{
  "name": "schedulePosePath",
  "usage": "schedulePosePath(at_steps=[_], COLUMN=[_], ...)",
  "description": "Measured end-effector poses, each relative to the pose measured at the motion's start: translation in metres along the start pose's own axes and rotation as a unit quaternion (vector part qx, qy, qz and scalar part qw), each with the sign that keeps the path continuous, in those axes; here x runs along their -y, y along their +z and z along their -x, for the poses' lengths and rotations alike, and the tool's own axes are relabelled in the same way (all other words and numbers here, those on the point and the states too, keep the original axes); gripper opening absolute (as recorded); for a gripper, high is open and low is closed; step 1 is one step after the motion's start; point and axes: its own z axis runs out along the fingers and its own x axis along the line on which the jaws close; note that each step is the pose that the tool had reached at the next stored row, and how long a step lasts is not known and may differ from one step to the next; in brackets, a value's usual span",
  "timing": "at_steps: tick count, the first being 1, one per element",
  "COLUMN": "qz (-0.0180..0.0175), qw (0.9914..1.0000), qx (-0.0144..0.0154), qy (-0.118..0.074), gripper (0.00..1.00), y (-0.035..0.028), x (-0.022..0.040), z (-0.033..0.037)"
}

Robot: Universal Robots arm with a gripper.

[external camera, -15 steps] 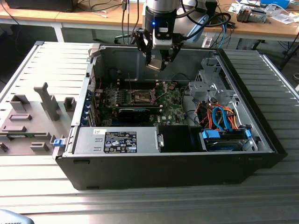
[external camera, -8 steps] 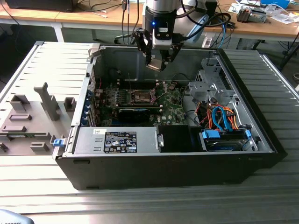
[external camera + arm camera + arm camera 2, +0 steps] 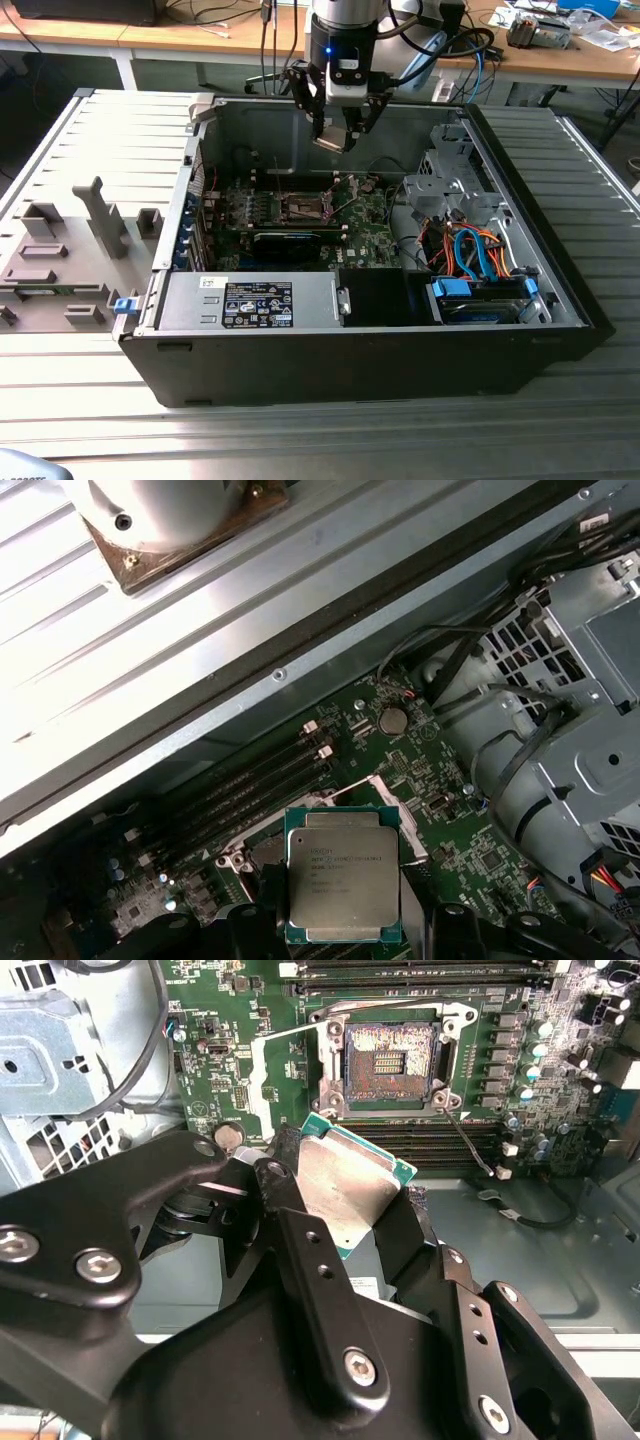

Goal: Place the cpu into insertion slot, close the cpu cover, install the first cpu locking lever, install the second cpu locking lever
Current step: 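Place the cpu into insertion slot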

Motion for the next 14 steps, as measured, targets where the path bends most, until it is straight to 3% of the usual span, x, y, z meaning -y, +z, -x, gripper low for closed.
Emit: schedulePosePath(at_steps=[14], qz=[0.0001], qw=[0.99997], qx=[0.0007], qy=[0.008], gripper=[0.54], y=[0.0003], x=[0.0], z=[0.0])
